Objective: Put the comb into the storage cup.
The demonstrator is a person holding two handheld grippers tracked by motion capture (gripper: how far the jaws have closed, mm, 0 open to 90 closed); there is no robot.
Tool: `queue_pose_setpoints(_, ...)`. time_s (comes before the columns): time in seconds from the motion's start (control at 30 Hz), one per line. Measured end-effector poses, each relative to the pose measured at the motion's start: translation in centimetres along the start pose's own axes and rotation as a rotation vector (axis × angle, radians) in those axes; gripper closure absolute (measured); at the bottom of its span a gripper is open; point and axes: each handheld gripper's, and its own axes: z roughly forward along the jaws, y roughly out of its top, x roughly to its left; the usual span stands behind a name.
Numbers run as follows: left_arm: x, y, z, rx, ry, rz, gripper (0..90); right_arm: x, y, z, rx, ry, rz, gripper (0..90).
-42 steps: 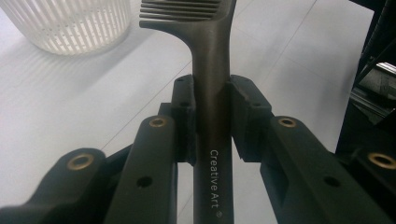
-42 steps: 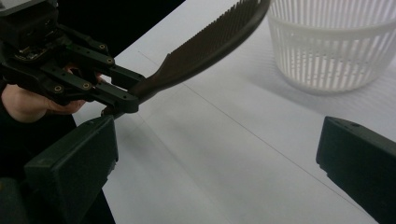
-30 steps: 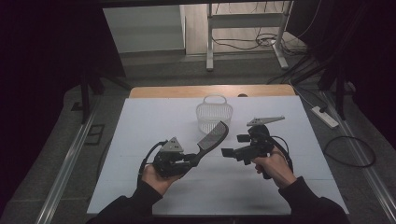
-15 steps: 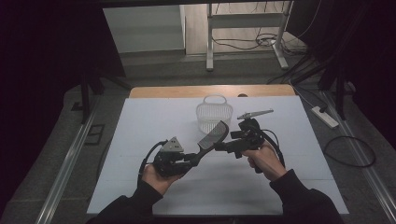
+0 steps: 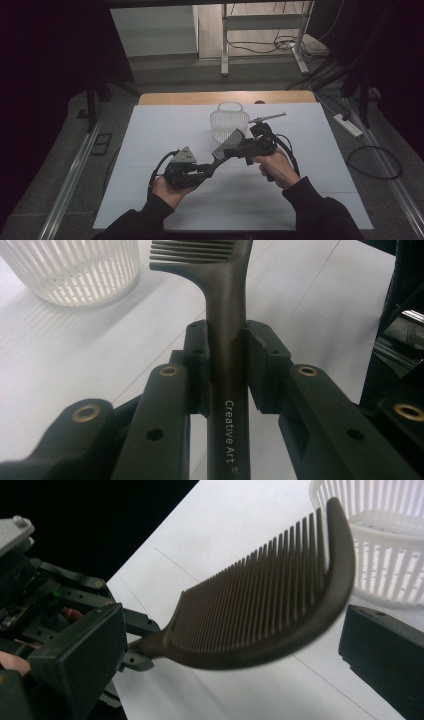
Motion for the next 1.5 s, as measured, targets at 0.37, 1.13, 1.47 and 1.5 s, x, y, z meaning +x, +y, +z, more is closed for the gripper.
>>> queue_pose_setpoints(0.37, 0.0, 0.0, 0.0, -0.004, -0.004, 0.002, 72.3, -0.5, 0.6, 0.6, -0.001, 0.026, 0.04, 0.0)
queue_pose_setpoints(1.13, 0.0, -0.1, 0.2, 0.003, 0.017, 0.013, 72.3, -1.6, 0.3, -0.2, -0.008, 0.178, 0.154, 75.7)
queue_pose_setpoints(1.47, -0.2, -0.1, 0.7, 0.025, 0.028, 0.036, 71.5, -1.8, 0.2, -0.3, -0.019, 0.275, 0.201, 83.4)
queue_pose_setpoints(1.5, -0.1, -0.1, 0.8, 0.027, 0.021, 0.033, 71.1, -1.7, 0.2, -0.3, -0.019, 0.275, 0.205, 83.4)
